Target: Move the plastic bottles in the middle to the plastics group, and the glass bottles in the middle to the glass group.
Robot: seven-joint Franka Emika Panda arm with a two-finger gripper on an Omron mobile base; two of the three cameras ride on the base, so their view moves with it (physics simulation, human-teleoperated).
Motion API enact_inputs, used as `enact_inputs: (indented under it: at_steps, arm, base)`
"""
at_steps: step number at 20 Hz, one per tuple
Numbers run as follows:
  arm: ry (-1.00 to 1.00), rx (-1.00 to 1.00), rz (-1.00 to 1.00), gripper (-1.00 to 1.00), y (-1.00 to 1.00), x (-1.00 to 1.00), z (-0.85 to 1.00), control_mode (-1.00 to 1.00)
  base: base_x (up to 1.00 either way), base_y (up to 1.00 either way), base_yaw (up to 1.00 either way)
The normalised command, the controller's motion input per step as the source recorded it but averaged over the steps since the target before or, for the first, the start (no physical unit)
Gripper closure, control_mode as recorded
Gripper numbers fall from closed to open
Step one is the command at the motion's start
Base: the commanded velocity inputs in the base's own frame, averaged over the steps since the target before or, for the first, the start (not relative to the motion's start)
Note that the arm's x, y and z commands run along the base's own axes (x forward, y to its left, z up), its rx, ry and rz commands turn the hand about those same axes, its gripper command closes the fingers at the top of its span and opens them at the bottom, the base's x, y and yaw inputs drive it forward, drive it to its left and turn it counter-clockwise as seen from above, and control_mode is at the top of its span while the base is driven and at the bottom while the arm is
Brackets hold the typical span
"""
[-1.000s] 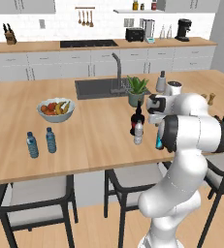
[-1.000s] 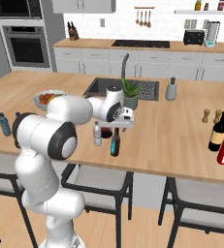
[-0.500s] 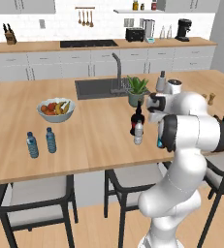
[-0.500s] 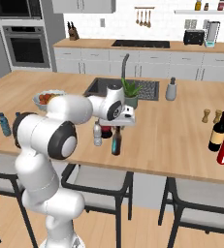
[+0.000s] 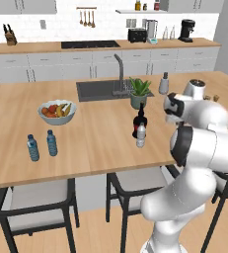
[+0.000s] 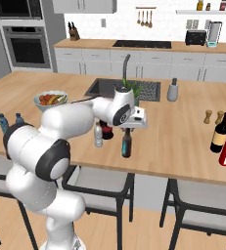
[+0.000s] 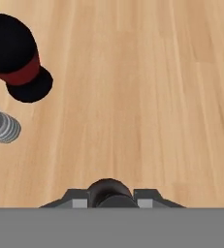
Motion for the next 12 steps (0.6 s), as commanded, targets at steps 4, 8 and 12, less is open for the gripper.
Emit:
enact_inputs:
  at_steps: [4,8,12]
  arm:
    - [0.00,-0.02,-0.18,1.00,-0.71,-0.13,0.15,-1.00]
    - [0.00,0.00,-0.24,1.00,-0.81,0.00,0.10,-1.00]
    - [-0.02,0.00,-0.16,1.00,-0.91,0.00,0.01,-1.00]
  base:
    - [0.00,0.00,0.00]
    - [0.00,0.00,0.00]
    - [0.00,0.00,0.00]
